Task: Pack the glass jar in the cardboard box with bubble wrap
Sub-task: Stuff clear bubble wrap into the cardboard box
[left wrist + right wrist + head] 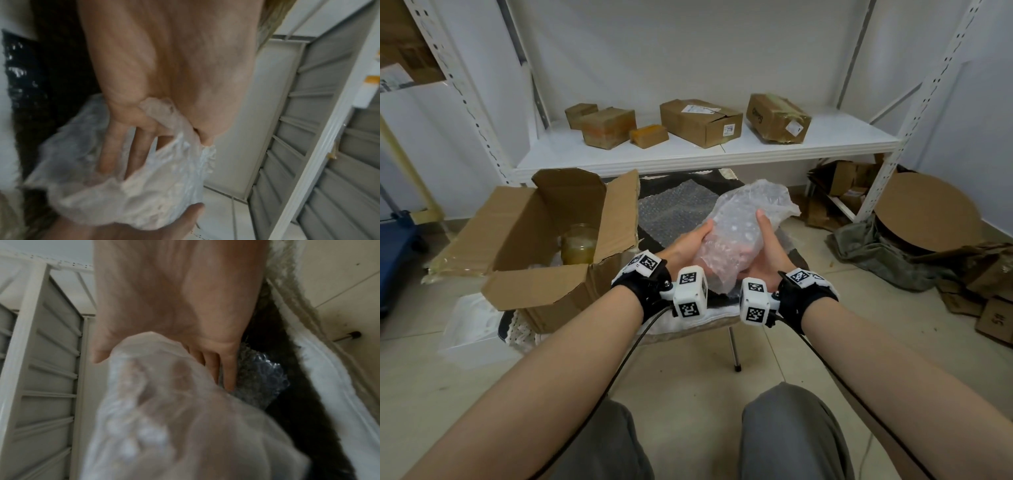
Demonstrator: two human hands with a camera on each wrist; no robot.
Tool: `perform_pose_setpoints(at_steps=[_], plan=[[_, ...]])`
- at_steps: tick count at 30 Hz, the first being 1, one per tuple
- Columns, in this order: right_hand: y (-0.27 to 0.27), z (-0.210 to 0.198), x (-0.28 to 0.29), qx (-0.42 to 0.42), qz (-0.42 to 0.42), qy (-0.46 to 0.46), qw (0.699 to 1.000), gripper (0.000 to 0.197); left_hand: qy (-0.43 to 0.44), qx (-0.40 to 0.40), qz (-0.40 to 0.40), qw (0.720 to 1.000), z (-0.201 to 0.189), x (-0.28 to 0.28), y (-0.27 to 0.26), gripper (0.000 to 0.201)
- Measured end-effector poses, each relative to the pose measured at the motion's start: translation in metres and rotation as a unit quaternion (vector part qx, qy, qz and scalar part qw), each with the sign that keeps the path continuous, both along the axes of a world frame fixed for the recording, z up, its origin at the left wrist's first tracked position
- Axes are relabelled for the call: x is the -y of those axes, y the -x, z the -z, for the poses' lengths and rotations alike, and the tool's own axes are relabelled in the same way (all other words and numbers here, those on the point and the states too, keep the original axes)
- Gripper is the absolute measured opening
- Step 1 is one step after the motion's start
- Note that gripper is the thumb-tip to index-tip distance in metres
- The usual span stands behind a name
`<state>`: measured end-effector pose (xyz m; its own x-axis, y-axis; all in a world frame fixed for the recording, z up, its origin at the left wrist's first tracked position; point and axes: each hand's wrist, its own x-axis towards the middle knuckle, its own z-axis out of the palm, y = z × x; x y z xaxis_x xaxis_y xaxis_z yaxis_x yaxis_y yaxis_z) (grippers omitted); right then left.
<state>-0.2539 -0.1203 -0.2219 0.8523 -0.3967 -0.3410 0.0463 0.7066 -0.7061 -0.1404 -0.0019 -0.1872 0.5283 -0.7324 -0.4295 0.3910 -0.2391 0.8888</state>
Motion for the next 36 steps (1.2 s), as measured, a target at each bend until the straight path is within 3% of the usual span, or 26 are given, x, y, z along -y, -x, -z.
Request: perform_pose_setpoints(at_steps=[3,6,8,9,11,13,15,17,19,22,26,30,36], plan=[[-0.001,0.004,0.002,0.056,0.007,-0.071,0.996,0.089,0.026,-0.056,-0.027,0.998,-0.005,0.004,0.006,0.05],[-0.004,0.004,0.005,0.013,0.031,-0.06,0.998,0.096,0.027,-0.075,-0.041,0.996,-0.005,0.005,0.011,0.028],[-0.006,0.012,0.016,-0.08,0.084,-0.008,0.993,0.106,-0.009,0.015,-0.062,0.998,0.0,0.003,0.006,0.019],[-0.006,0.018,0.024,-0.108,0.108,0.016,0.988,0.104,-0.034,0.079,-0.066,0.994,0.004,0.002,0.002,0.024],[-0.002,0.019,0.028,-0.123,0.124,0.044,0.984,0.087,-0.1,0.204,-0.065,0.972,0.015,0.0,-0.006,0.037],[0.003,0.017,0.025,-0.123,0.119,0.055,0.984,0.064,-0.124,0.242,-0.073,0.959,0.025,-0.002,-0.014,0.033],[0.006,0.02,0.025,-0.127,0.113,0.064,0.983,0.051,-0.114,0.201,-0.069,0.97,0.03,-0.006,-0.018,0.026],[0.007,0.02,0.024,-0.13,0.101,0.081,0.983,0.047,-0.079,0.146,-0.032,0.986,0.029,-0.011,-0.017,0.044],[0.007,0.019,0.024,-0.136,0.09,0.095,0.982,0.054,-0.026,0.077,0.004,0.997,0.026,-0.015,-0.013,0.051],[0.007,0.018,0.024,-0.141,0.059,0.109,0.982,0.066,0.003,0.015,0.004,1.0,0.019,-0.018,-0.008,0.043],[0.012,0.008,0.017,-0.097,0.011,0.104,0.99,0.054,0.004,0.007,-0.024,1.0,0.013,-0.015,-0.004,0.047],[0.02,-0.002,0.015,-0.09,-0.019,0.114,0.989,0.047,0.014,0.008,0.004,1.0,0.007,-0.018,-0.001,0.038],[0.037,-0.013,0.01,-0.072,-0.041,0.116,0.99,0.053,0.065,0.057,-0.017,0.996,-0.005,-0.019,0.011,0.025]])
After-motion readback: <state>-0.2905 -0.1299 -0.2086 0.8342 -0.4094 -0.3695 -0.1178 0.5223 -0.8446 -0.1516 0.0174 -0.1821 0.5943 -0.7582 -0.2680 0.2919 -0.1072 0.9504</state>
